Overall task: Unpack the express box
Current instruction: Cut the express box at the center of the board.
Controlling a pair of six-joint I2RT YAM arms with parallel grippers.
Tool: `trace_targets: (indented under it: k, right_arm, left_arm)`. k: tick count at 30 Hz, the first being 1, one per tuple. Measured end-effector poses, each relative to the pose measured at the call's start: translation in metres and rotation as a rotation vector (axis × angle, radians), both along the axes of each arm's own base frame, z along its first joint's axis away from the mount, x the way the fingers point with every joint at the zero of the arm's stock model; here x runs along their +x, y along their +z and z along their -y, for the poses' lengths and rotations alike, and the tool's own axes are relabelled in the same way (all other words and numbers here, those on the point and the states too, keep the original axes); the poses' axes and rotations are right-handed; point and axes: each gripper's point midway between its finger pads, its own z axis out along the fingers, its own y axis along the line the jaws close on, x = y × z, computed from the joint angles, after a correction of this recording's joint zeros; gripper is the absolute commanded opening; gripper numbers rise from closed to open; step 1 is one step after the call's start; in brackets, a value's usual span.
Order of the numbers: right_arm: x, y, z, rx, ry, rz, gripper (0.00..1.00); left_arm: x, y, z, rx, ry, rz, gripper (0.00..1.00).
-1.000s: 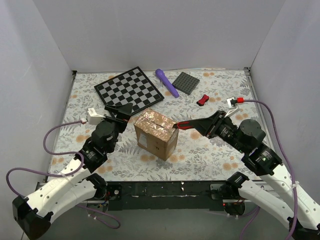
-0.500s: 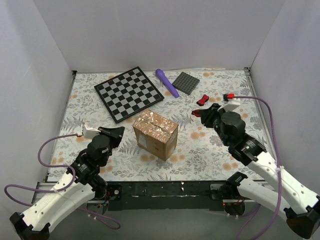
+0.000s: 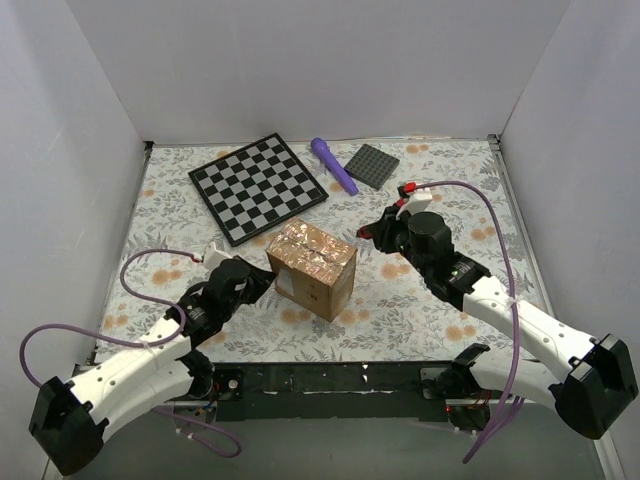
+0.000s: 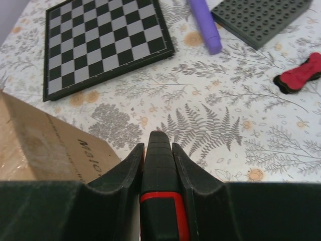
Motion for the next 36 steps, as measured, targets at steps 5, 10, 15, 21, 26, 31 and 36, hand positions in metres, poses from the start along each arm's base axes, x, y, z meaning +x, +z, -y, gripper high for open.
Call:
trace_targets:
  k: [5,10,15,21,26,31,36]
  right_arm:
    - [-0.012,0.001,-0.022,0.027,0.125,0.007,0.01]
    - [-0.030,-0.007,-0.037,0.017,0.223,-0.004,0.01]
    - [-0.055,-0.008,-0.043,0.012,0.279,0.011,0.01]
    - [-0.075,-0.004,-0.037,-0.046,0.269,0.044,0.01]
    - [-0.090,-0.003,-0.035,-0.077,0.258,0.056,0.01]
    - [-0.103,-0.005,-0.041,-0.104,0.267,0.065,0.01]
    - [-0.105,-0.002,-0.038,-0.122,0.243,0.060,0.01]
  left_arm:
    - [0.003,-0.016,0.012,0.042,-0.059,-0.031,0.16]
    - [0.006,-0.033,0.022,0.107,-0.134,-0.051,0.23]
    - [0.015,-0.035,0.038,0.144,-0.223,-0.014,0.31]
    - [0.032,-0.037,0.059,0.172,-0.321,0.018,0.33]
    - [0.039,-0.037,0.071,0.148,-0.365,0.042,0.35]
    - [0.042,-0.039,0.070,0.168,-0.377,0.057,0.44]
    - [0.044,-0.040,0.063,0.225,-0.367,0.043,0.65]
